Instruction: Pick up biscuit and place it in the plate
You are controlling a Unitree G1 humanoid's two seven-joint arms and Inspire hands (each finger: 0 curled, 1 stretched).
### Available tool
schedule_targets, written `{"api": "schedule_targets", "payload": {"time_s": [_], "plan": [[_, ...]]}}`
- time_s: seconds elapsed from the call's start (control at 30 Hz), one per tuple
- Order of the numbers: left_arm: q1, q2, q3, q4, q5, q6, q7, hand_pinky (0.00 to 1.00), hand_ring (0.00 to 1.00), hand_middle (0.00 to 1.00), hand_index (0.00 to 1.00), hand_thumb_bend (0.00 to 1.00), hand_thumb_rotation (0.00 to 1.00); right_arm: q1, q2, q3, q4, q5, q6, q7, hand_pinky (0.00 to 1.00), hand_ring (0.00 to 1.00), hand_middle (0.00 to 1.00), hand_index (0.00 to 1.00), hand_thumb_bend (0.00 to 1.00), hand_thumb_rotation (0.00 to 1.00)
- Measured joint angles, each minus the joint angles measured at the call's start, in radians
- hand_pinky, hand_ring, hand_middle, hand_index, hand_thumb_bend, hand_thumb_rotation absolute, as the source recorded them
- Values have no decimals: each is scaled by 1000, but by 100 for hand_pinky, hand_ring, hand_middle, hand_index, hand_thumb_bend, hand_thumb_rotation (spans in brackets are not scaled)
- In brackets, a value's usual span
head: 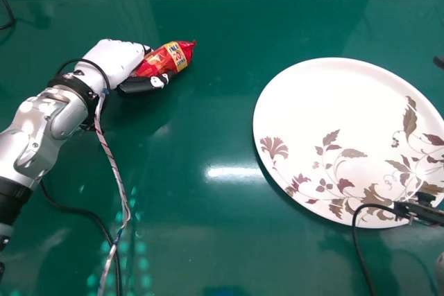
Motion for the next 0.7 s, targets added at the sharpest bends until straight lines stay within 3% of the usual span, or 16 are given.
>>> {"api": "schedule_targets", "payload": {"time_s": [0.17,0.37,0.47,0.7], "plan": [[22,4,7,-27,-10,0,11,19,43,48,48,49,0,0,0,0,-2,0,1,-1,85,90,93,93,38,47],[121,17,71,-123,-74,-30,47,15,41,45,50,49,0,1,0,-2,-4,10,3,1,87,90,93,93,37,47],[184,21,115,-199,-108,-46,56,21,40,47,53,48,0,0,0,-2,-4,10,4,0,85,90,92,92,38,47],[285,15,193,-311,-184,-150,87,6,42,48,50,49,0,-4,0,0,-4,-6,12,-2,85,90,92,92,37,48]]}}
